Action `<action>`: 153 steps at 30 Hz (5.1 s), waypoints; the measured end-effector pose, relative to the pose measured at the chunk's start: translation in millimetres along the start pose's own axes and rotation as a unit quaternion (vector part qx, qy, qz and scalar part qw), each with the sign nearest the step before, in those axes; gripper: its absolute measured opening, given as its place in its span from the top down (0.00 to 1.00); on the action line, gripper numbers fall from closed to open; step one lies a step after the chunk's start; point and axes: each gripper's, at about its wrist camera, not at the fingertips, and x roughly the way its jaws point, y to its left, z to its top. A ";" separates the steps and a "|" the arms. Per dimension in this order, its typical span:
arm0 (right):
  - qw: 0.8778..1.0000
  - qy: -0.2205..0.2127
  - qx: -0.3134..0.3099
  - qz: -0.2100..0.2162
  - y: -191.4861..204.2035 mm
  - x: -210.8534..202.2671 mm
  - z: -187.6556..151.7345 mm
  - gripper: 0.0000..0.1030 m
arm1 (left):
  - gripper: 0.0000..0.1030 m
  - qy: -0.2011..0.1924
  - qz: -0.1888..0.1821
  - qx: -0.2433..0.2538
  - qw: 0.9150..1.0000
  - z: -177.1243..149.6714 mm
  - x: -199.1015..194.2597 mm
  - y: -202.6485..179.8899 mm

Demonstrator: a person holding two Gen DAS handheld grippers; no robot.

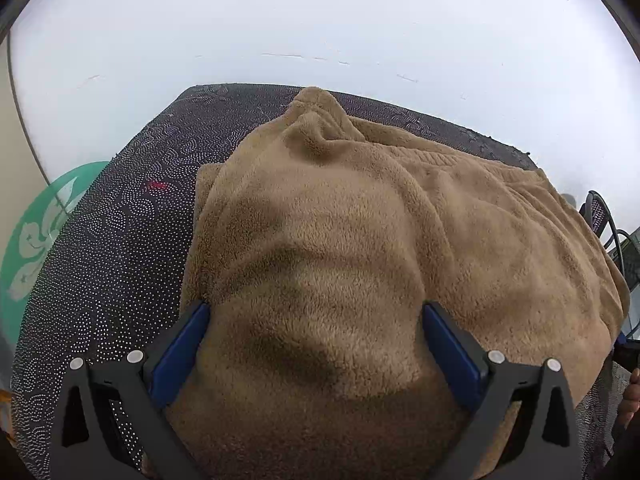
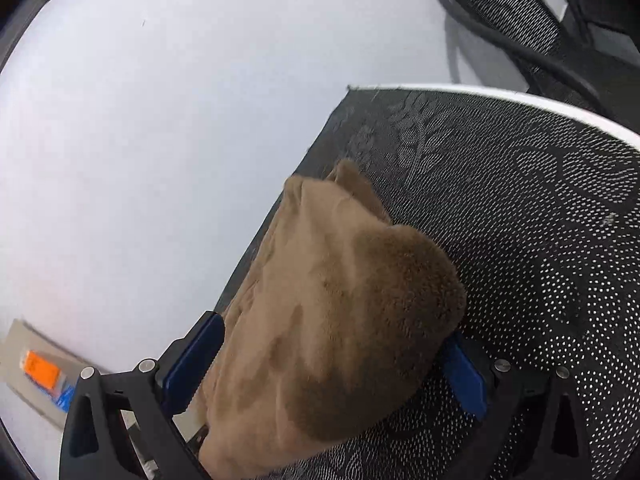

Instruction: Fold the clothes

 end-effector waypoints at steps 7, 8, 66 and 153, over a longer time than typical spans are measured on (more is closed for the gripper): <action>0.996 -0.041 -0.002 -0.076 -10.3 0.4 -16.6 0.57 | 0.00 0.000 -0.001 0.000 1.000 0.2 0.5 0.3; 0.996 -0.043 -0.001 -0.075 -11.6 -0.1 -18.3 0.58 | 0.00 0.000 -0.001 0.000 1.000 0.3 0.6 0.3; 0.885 -0.163 -0.409 -0.152 163.9 15.5 -128.5 0.78 | 0.00 0.315 -0.184 0.148 0.919 123.2 45.1 -274.6; 0.941 -0.009 -0.339 -0.002 274.3 65.6 -208.8 0.13 | 0.27 0.167 -0.431 -0.249 0.851 94.3 45.5 69.4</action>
